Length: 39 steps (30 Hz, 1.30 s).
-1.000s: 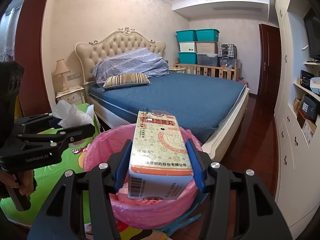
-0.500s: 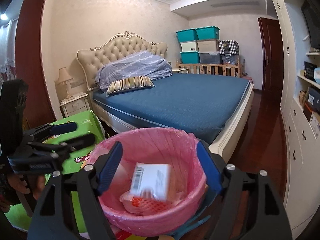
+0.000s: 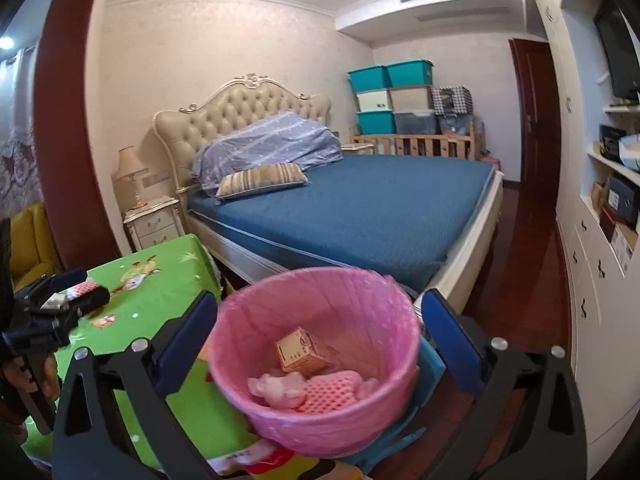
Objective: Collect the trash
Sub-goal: 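Move both tools back over the trash on the table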
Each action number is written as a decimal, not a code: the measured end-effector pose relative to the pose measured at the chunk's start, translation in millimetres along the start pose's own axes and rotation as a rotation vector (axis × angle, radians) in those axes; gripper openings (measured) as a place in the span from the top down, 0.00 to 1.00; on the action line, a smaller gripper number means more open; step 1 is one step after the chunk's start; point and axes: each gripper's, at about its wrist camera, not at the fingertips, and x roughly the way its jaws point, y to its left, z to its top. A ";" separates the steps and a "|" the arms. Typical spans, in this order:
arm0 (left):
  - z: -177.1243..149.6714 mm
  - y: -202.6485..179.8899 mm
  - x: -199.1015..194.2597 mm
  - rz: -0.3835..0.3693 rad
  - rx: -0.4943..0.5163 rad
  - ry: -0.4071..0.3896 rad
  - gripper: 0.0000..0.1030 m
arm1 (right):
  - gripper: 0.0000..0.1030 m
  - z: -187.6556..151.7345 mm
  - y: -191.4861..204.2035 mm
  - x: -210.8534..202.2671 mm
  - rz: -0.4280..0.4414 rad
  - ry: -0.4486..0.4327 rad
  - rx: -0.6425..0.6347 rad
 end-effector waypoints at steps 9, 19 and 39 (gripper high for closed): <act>-27.1 44.7 -52.8 0.066 -0.024 0.016 0.08 | 0.04 2.1 80.4 15.0 0.134 0.076 -0.071; -43.0 126.5 -115.2 0.249 -0.136 0.004 0.08 | 0.04 40.1 194.5 18.5 0.324 0.134 -0.124; -100.9 254.0 -251.9 0.490 -0.323 -0.057 0.08 | 0.04 132.3 357.8 -11.7 0.306 0.213 -0.267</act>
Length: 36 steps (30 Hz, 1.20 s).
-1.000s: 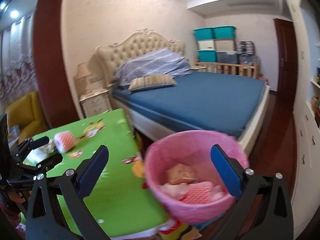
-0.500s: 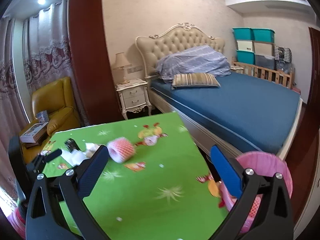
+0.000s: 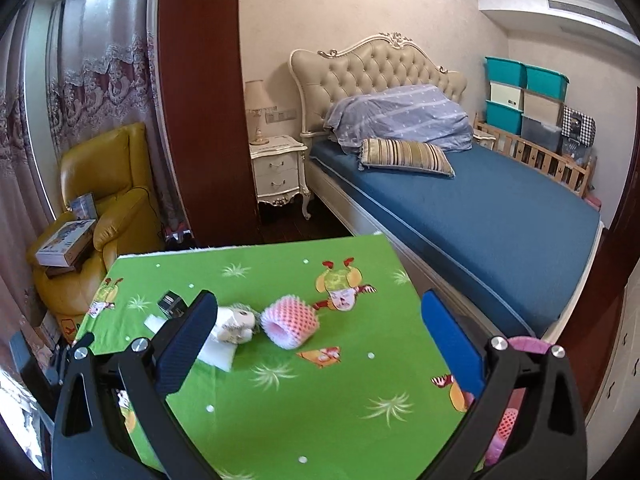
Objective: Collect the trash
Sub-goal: 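Move both tools back over the trash on the table, then grasp the crumpled printed white paper packet with the right tool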
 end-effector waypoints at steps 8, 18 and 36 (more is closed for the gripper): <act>-20.4 42.6 15.7 0.052 -0.072 0.074 0.08 | 0.04 -15.3 32.0 31.0 0.047 0.017 -0.062; -46.5 89.1 36.5 0.165 -0.111 0.183 0.08 | 0.04 -82.2 55.2 129.3 0.097 0.040 -0.084; -57.2 96.4 57.9 0.192 -0.091 0.265 0.08 | 0.05 -108.8 129.5 249.6 0.183 0.130 -0.150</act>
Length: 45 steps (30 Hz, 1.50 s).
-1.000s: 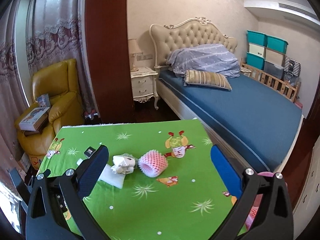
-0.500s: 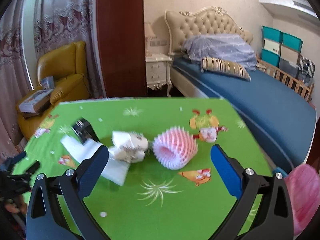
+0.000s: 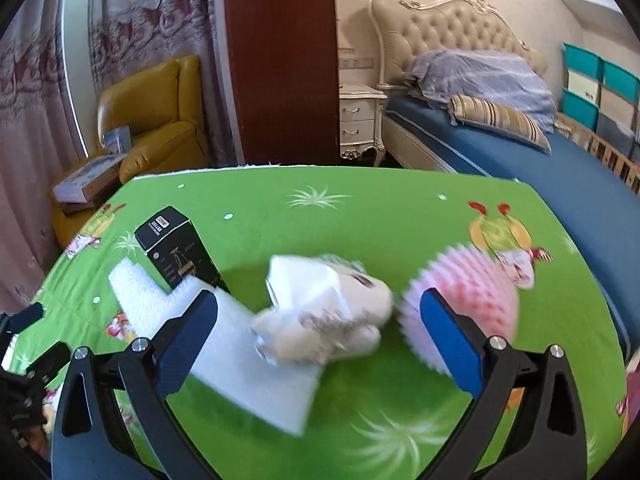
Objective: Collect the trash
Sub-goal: 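Grasp the crumpled printed white paper packet with the right tool, then grasp the black DORMI box with the left tool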
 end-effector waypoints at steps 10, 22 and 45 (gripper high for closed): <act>23.3 -12.5 8.8 -0.061 0.010 -0.011 0.08 | 0.30 -20.8 -30.0 4.5 0.080 0.055 0.077; 71.9 -60.7 52.5 -0.153 0.040 0.033 0.08 | 0.31 -48.9 -40.1 -89.7 0.064 -0.118 -0.038; 81.2 -122.8 -11.6 -0.139 0.165 -0.258 0.59 | 0.31 -108.0 -98.6 -149.4 0.015 -0.178 0.115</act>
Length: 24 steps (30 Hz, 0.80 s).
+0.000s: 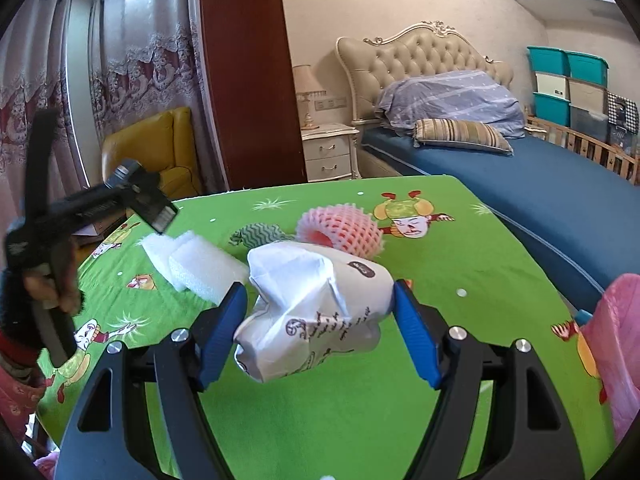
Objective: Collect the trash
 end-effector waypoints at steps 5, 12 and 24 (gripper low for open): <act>-8.2 -17.2 -39.0 -0.054 0.001 -0.034 0.59 | 0.31 -8.5 -0.5 -17.3 -0.033 -0.007 -0.016; -39.5 -39.1 -68.4 -0.102 -0.001 -0.024 0.59 | 0.31 -18.5 0.4 -37.5 -0.073 -0.011 -0.052; -86.2 -28.2 -77.7 -0.136 -0.096 0.123 0.51 | 0.30 -40.7 10.3 -36.9 -0.046 0.026 -0.042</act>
